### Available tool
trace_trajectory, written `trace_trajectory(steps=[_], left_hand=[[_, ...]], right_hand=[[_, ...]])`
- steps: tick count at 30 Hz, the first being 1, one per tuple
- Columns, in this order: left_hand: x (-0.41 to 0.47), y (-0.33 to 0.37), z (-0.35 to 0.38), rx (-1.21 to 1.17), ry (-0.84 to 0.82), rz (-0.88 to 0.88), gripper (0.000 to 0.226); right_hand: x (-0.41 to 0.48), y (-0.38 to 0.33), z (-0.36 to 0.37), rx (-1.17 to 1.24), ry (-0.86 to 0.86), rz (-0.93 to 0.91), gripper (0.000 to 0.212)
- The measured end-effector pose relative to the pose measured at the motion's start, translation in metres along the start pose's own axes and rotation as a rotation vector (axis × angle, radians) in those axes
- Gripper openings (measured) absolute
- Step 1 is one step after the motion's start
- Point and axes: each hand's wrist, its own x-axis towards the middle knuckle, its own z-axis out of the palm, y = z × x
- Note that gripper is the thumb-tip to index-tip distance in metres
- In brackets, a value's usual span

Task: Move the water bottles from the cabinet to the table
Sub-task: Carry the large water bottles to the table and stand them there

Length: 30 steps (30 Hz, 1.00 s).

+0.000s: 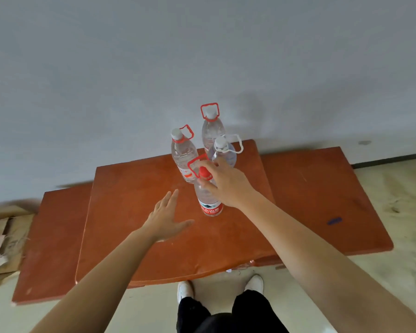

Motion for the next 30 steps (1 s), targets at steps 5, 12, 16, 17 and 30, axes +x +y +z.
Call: trace_trajectory(steps=[5,12,16,17,30], left_hand=[[0.061,0.024,0.027,0.085,-0.12,0.164,0.111],[0.111,0.087,0.093,0.093,-0.048,0.364,0.113],[0.127,0.102,0.113,0.326,0.069,0.465,0.098],[0.129,0.1,0.119,0.36,0.074,0.471,0.092],[0.126,0.058,0.142,0.465,-0.032,0.26,0.109]], right_hand=[[-0.055,0.031,0.003,0.106,0.114,0.166,0.037],[-0.136,0.111,0.03,0.58,0.32,0.794,0.019],[-0.159,0.143,0.055,0.766,0.405,1.053,0.014],[-0.163,0.149,0.069,0.784,0.395,1.11,0.014],[-0.124,0.118,0.134,0.025,-0.02,0.786,0.084]])
